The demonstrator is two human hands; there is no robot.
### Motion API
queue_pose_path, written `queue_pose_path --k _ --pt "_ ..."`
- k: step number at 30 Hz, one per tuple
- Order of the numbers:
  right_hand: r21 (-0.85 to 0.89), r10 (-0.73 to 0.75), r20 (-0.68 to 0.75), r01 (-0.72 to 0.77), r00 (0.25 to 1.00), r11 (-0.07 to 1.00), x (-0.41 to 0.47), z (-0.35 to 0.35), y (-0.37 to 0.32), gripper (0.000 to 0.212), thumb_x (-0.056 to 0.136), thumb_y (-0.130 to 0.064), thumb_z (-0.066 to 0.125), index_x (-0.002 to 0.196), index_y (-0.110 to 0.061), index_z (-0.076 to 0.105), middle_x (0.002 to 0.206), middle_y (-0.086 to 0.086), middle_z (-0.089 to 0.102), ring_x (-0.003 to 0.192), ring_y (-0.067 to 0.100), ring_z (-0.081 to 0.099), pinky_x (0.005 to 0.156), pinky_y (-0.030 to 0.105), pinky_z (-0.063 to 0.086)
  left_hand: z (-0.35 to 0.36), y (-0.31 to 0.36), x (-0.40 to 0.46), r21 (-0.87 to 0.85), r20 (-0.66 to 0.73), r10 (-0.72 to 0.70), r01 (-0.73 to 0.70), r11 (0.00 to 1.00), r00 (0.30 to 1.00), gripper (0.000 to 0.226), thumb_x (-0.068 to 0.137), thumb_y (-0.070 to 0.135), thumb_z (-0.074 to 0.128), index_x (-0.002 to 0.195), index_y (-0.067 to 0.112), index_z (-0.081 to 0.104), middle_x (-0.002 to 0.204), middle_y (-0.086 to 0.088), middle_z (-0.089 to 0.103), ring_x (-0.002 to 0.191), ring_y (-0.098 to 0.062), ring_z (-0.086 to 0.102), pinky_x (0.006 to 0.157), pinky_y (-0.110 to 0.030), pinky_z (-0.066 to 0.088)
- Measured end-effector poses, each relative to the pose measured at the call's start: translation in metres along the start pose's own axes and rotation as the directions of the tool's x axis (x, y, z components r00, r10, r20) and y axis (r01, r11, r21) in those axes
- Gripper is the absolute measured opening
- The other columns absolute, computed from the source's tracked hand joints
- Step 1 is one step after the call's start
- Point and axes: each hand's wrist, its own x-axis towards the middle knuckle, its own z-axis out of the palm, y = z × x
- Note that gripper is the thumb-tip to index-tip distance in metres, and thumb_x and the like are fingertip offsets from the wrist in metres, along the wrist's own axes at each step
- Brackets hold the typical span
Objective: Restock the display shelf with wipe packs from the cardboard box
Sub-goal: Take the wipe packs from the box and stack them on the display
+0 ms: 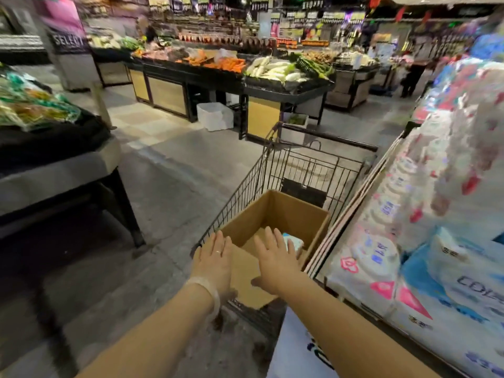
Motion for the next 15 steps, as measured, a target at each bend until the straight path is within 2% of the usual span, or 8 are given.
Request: queue_pose_path --k 3,9,13,15 --pt "0.066 0.033 0.019 -0.034 0.999 0.997 0.066 0.005 0.009 0.091 0.09 -0.034 0.062 0.154 -0.016 -0.001 0.161 0.013 -0.013 0.148 0.032 -0.014 0.119 0.05 -0.003 0.001 -0.013 0.056 0.008 0.045 -0.02 0.019 1.0 0.999 0.113 0.082 0.047 0.067 0.15 0.01 -0.016 0.158 -0.009 -0.024 0.147 -0.025 -0.019 0.121 -0.043 0.0" --pt "0.24 0.178 0.153 -0.211 0.972 0.947 0.16 0.03 0.032 0.09 0.088 -0.035 0.063 0.154 -0.017 0.003 0.161 0.012 -0.009 0.149 0.031 -0.01 0.119 0.05 0.002 -0.007 -0.017 0.169 0.039 0.09 0.022 -0.026 0.999 0.996 0.113 0.082 0.047 0.067 0.15 0.009 -0.014 0.159 -0.008 -0.019 0.147 -0.025 -0.017 0.121 -0.043 0.001" --pt "0.314 0.323 0.283 -0.405 0.903 0.859 0.198 0.055 0.059 0.086 0.09 -0.024 0.061 0.153 -0.016 0.004 0.161 0.013 -0.006 0.149 0.032 -0.004 0.12 0.046 0.006 0.004 0.002 0.236 0.062 0.17 0.142 -0.155 0.986 0.975 0.111 0.082 0.047 0.066 0.151 0.01 -0.013 0.159 -0.009 -0.018 0.148 -0.025 -0.016 0.12 -0.042 -0.001" --pt "0.397 0.395 0.354 -0.519 0.848 0.757 0.218 0.071 0.077 0.08 0.093 -0.018 0.055 0.153 -0.017 0.003 0.161 0.013 -0.006 0.149 0.031 -0.004 0.12 0.045 0.008 0.014 0.013 0.274 0.072 0.234 0.212 -0.235 0.969 0.949 0.11 0.083 0.045 0.066 0.151 0.009 -0.012 0.159 -0.009 -0.018 0.148 -0.024 -0.016 0.12 -0.041 -0.002"
